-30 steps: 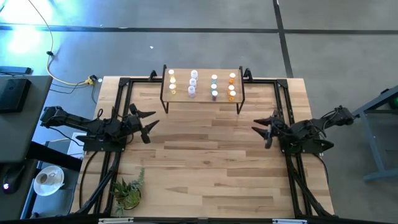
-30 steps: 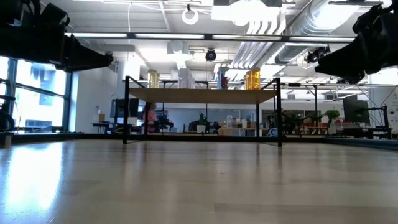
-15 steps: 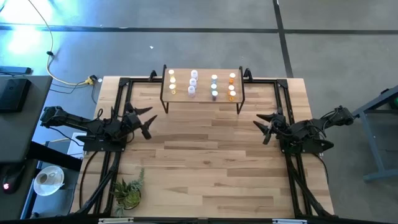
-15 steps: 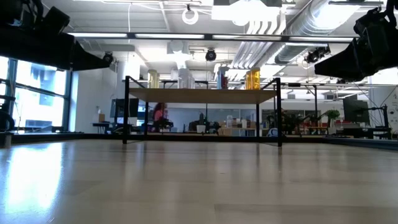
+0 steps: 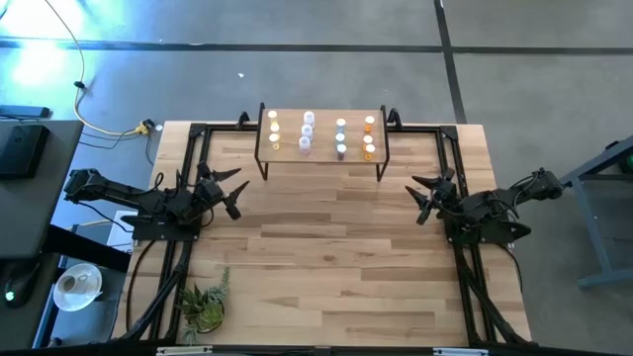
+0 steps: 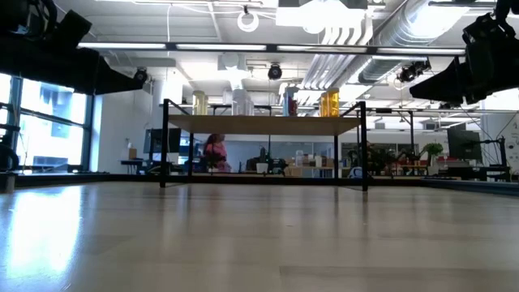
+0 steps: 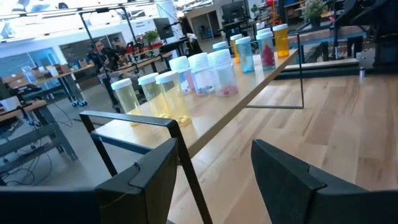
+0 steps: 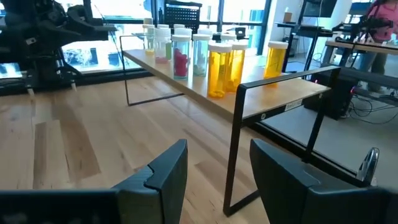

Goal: Pick and place medicine bottles onto shelf by color
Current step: Return to Home Position

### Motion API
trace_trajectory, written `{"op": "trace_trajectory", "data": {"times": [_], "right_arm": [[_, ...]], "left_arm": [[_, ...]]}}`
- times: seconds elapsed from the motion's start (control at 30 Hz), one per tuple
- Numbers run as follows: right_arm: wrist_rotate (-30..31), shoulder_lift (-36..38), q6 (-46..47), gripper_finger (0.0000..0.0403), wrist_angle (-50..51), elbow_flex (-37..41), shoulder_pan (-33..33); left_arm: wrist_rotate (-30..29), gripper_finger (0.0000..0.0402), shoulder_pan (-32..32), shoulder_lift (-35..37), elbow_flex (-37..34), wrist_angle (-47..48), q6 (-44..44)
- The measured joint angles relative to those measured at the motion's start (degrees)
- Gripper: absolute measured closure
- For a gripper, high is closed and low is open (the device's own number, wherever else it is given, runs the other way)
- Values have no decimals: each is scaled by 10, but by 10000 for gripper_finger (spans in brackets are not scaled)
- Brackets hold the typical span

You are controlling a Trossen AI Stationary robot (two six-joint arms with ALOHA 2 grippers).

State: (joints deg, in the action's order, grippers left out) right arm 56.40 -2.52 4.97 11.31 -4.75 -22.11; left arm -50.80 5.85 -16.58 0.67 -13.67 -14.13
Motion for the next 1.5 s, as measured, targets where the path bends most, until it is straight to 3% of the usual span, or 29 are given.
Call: {"op": "trace_trajectory", "data": {"times": [0.27,1.5], "right_arm": [[-15,0,-59,237,0,0,0],[-19,0,-50,237,0,0,0]], "left_arm": [[-9,206,0,0,0,10,4],[-8,206,0,0,0,18,19]]}}
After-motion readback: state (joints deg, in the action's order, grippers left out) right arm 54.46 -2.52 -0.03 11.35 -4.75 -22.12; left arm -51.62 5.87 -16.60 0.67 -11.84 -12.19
